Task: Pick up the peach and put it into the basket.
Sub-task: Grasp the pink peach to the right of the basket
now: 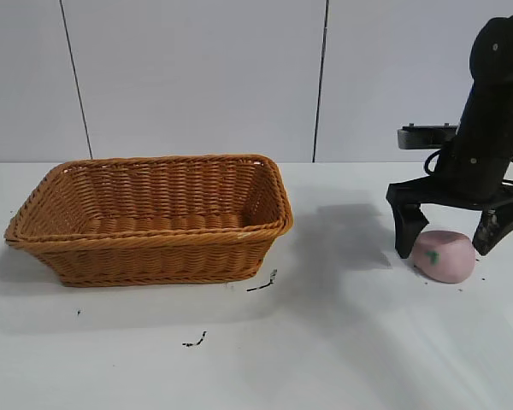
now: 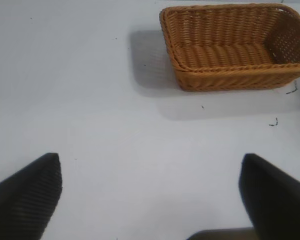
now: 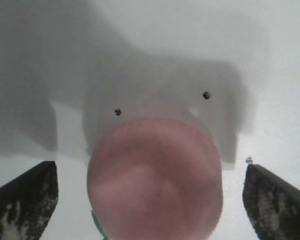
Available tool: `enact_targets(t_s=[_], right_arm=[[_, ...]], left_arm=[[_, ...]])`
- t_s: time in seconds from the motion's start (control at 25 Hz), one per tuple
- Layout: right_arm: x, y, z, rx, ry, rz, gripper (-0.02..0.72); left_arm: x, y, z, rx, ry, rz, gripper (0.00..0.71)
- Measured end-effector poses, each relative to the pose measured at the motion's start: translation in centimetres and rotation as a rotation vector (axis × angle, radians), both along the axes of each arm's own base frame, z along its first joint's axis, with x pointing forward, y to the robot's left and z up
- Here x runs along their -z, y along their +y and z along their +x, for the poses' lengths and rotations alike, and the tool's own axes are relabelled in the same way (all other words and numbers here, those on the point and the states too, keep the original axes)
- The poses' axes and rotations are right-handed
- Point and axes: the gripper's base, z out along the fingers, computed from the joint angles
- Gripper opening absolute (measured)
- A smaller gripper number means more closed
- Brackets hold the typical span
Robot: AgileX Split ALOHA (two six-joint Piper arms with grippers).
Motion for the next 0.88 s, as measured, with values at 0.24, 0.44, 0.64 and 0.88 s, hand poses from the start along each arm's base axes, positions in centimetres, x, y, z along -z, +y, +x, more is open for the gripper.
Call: enact_targets(t_s=[0.24,0.44,0.64,0.88], right_arm=[[0.1,0.0,0.2,0.001,-0.019,0.001,0.695],[0.2,0.0,0.1,0.0,-0.011,0.0,0.553],[0.2,0.0,0.0,-0.004,0.007,-0.005,0.164],[-0.9,-0.2,0.0,-0.017,-0.006,-0.019,-0.011]], left_arm=[[0.0,0.0,0.0,0.0,0.0,0.0,0.693],[0.0,0.0,0.0,0.0,0.0,0.0,0.693],[0.0,0.0,0.0,0.0,0.0,0.0,0.693],[0.0,0.0,0.0,0.0,0.0,0.0,0.693]])
